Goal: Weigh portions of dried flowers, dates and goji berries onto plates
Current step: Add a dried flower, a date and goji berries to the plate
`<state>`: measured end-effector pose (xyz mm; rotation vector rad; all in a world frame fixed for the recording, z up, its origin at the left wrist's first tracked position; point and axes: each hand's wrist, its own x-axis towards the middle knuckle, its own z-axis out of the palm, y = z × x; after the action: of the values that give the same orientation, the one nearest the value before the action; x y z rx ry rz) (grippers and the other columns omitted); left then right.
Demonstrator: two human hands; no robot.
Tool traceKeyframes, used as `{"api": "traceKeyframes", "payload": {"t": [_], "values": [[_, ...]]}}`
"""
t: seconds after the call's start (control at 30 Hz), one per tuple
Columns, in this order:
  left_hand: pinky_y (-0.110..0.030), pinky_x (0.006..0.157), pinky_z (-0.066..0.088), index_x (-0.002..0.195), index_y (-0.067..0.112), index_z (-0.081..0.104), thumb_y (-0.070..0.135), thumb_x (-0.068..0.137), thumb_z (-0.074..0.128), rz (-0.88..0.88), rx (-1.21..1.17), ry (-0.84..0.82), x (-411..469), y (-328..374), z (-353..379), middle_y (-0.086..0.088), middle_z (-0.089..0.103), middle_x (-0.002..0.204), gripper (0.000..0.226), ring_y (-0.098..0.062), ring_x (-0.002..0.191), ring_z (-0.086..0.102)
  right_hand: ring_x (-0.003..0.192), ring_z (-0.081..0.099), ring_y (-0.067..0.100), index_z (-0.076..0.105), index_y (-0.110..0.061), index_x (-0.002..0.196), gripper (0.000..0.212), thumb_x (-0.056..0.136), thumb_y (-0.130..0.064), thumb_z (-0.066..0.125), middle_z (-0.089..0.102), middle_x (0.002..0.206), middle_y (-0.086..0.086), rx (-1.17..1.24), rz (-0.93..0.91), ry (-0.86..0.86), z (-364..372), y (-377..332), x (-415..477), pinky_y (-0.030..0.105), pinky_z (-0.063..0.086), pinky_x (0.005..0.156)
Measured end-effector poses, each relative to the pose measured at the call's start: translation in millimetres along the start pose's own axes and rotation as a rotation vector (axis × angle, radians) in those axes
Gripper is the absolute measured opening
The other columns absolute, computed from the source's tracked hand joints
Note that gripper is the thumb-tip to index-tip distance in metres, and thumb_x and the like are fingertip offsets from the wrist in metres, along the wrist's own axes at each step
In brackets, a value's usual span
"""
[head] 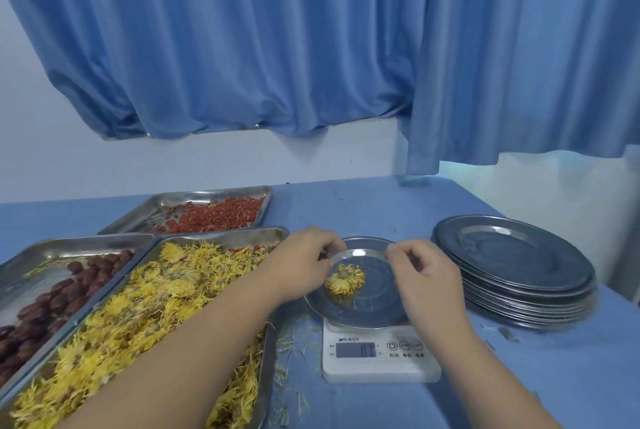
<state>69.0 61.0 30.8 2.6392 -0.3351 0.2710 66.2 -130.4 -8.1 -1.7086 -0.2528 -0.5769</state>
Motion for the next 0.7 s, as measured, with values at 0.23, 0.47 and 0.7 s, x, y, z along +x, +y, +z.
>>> {"api": "traceKeyframes", "payload": {"t": [0.23,0.47,0.7], "values": [[-0.015,0.080,0.040,0.110,0.040,0.061,0.027,0.093,0.059,0.001,-0.023,0.005,-11,-17,-22,0.019,0.059,0.113,0.021,0.003,0.099,0.055,0.069,0.053,0.010,0.059,-0.024,0.060,0.027,0.084,-0.014,0.065,0.056,0.073,-0.010,-0.136,-0.148,-0.085,4,-1,-7,0.011,0.036,0.060],[-0.019,0.067,0.047,0.098,0.040,0.065,0.037,0.092,0.060,-0.136,-0.003,0.114,-10,-74,-58,0.021,0.065,0.096,0.009,0.004,0.082,0.060,0.070,0.053,0.008,0.055,-0.029,0.059,0.029,0.083,-0.015,0.066,0.053,0.072,-0.009,-0.217,-0.308,-0.263,17,-14,-8,0.011,0.035,0.062],[-0.032,0.077,0.051,0.099,0.027,0.067,0.017,0.091,0.057,-0.421,0.179,0.235,17,-175,-107,0.004,0.067,0.103,0.016,-0.014,0.085,0.063,0.069,0.057,0.005,0.063,-0.024,0.075,0.034,0.076,-0.053,0.045,0.062,0.078,-0.013,-0.404,-0.332,-0.764,53,-38,56,0.026,0.050,0.065]]}}
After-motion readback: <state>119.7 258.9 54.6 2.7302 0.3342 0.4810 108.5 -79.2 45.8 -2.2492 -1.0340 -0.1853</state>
